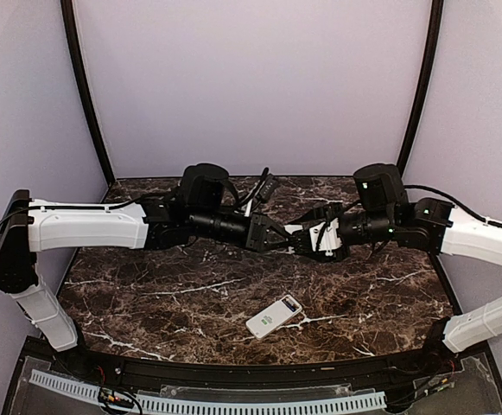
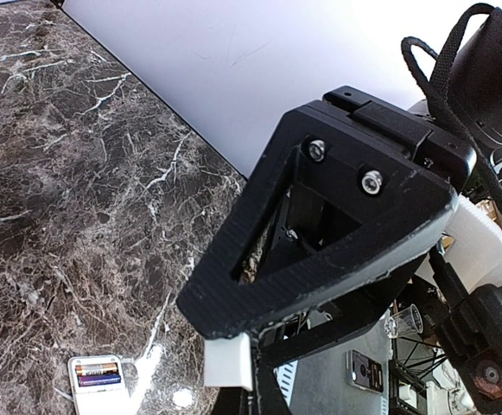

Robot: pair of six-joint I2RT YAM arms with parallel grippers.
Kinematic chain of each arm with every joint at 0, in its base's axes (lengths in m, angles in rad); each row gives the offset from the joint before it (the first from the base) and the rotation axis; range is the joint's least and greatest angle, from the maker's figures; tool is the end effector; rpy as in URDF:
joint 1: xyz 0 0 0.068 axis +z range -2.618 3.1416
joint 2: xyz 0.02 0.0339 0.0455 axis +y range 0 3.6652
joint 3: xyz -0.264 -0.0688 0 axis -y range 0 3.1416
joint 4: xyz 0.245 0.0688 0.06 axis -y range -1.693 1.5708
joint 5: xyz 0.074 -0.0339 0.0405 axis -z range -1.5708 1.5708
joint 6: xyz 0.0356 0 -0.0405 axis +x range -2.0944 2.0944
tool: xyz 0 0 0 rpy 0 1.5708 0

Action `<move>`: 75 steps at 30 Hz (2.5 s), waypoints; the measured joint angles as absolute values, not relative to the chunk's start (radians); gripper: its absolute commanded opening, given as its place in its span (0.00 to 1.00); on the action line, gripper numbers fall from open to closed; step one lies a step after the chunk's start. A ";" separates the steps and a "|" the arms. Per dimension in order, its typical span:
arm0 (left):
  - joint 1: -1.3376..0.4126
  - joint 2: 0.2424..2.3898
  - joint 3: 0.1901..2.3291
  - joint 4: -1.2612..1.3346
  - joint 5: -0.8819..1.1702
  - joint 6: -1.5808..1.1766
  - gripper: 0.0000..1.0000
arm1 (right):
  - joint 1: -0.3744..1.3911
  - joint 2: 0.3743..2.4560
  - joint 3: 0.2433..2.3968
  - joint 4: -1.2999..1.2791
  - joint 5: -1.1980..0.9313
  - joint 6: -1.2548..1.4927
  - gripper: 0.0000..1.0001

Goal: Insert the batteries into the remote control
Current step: Pass from the left arm to the right, then adjust the remote control without the battery cover at the center of the board.

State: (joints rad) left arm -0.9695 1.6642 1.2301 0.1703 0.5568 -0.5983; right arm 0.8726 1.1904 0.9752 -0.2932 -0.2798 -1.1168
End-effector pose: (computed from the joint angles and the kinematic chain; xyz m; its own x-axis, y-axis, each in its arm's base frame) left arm 0.2067 -0.3345 0.3006 -0.6787 0.1441 -0.7201 0.7338 0.1703 -0.6576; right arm 0.1652 0.2121 0.3122 0.6638 -0.5527 -0.5039 -0.6721 -0.1452 -0.7261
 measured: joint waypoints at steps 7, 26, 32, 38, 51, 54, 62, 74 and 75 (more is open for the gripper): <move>-0.969 1.666 1.232 0.170 0.559 -0.596 0.20 | 0.878 1.178 0.974 -0.291 -0.278 -1.117 0.37; -0.997 1.549 1.108 0.131 0.435 -0.364 0.75 | 0.859 1.169 0.956 -0.326 -0.272 -1.079 0.35; -1.165 1.523 1.085 -0.007 0.162 -0.086 0.77 | 0.809 1.164 0.921 -0.400 -0.242 -1.050 0.36; -1.255 1.735 1.089 -0.130 -0.007 0.001 0.90 | 0.793 1.098 0.875 -0.514 -0.146 -1.034 0.36; -1.231 1.914 1.125 -0.120 -0.105 -0.020 0.77 | 0.791 1.008 0.837 -0.634 -0.083 -1.015 0.37; -1.210 1.917 1.124 -0.119 -0.059 -0.043 0.65 | 0.791 1.011 0.837 -0.638 -0.089 -1.015 0.37; -1.182 1.898 1.090 -0.104 0.064 0.016 0.54 | 0.800 1.062 0.836 -0.643 -0.160 -1.008 0.36; -1.180 1.816 1.006 -0.148 0.036 0.126 0.81 | 0.874 1.263 0.823 -0.590 -0.263 -0.897 0.32; -1.180 1.815 1.006 -0.152 0.034 0.128 0.81 | 0.878 1.288 0.825 -0.583 -0.266 -0.886 0.32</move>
